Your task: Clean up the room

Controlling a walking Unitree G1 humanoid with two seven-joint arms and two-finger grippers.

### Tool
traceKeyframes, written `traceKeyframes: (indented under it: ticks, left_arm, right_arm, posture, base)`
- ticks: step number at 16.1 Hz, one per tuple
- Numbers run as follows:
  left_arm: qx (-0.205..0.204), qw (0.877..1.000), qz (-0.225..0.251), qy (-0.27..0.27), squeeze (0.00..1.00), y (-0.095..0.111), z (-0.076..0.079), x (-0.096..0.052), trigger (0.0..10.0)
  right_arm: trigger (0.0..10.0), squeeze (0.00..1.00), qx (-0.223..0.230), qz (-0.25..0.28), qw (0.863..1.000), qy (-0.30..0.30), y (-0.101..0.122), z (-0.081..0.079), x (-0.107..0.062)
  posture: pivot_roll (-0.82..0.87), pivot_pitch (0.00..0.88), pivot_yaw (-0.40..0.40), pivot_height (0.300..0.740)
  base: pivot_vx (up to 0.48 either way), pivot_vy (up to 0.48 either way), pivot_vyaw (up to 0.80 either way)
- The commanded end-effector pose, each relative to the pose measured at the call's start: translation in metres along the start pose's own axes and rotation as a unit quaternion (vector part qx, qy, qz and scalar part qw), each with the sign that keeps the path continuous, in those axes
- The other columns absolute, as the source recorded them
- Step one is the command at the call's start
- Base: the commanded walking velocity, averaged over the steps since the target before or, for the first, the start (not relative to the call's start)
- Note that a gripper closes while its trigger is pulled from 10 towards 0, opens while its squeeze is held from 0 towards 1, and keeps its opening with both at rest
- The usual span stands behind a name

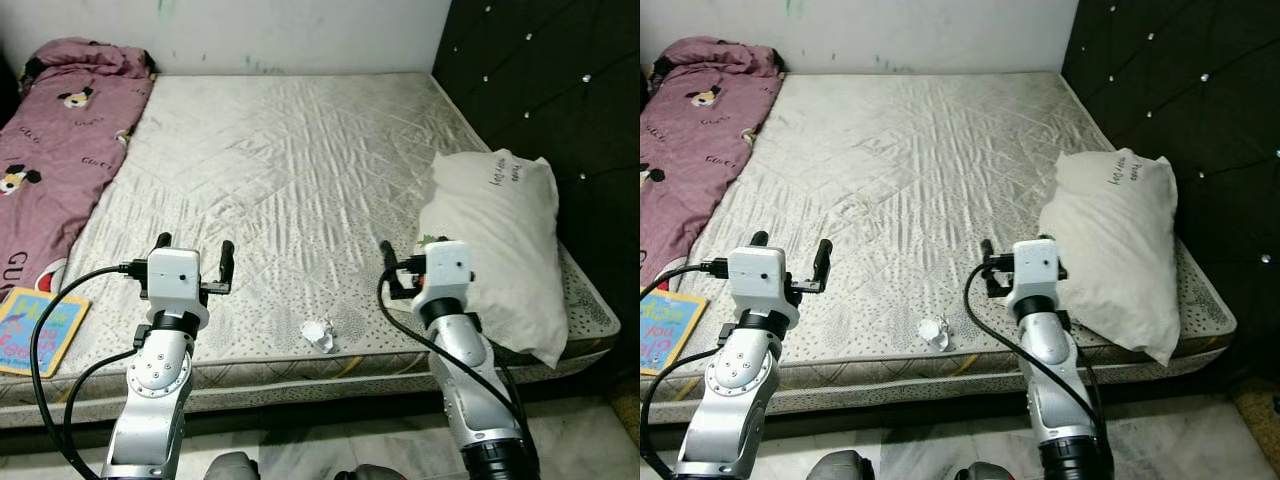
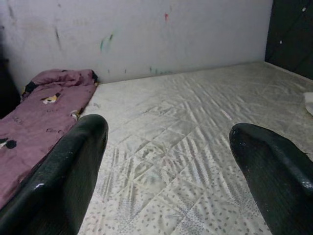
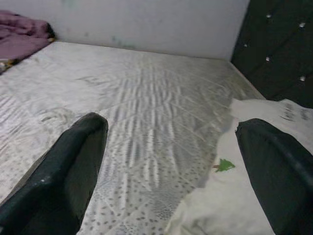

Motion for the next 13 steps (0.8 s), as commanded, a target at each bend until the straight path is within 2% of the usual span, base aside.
traceKeyframes:
  ticks: [1,8,13]
  left_arm:
    - [-0.001,1.000,-0.001,0.007,0.00,0.0016,-0.0018,-0.0011,10.0]
    - [-0.010,1.000,-0.013,0.003,0.00,-0.0010,-0.0013,-0.0004,10.0]
    - [-0.009,1.000,-0.017,0.002,0.00,-0.0013,-0.0007,0.0013,10.0]
  right_arm:
    - [10.0,0.00,0.003,0.005,1.000,0.001,0.0038,0.0005,0.0012]
    - [10.0,0.00,-0.001,0.003,1.000,0.013,0.0036,-0.0026,-0.0004]
    - [10.0,0.00,-0.001,0.001,1.000,0.016,0.0034,-0.0029,0.0013]
  posture:
    - [0.10,0.042,-0.034,0.740]
    - [0.09,0.064,-0.031,0.740]
    - [0.09,0.068,-0.032,0.680]
  base:
    - [0.000,0.000,0.00]
    - [0.000,0.000,0.00]
    - [0.000,0.000,0.00]
Point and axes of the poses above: a point about 5 cm out from each wrist's last joint towards the gripper, its own x axis pointing out of the wrist towards the gripper, its own y axis along the axis of the wrist's last joint, z = x × y, the point moved 2 cm from there along x, pointing out of the wrist towards the gripper, and after that the axes turned 4 degrees about x, right-handed, at the moved point
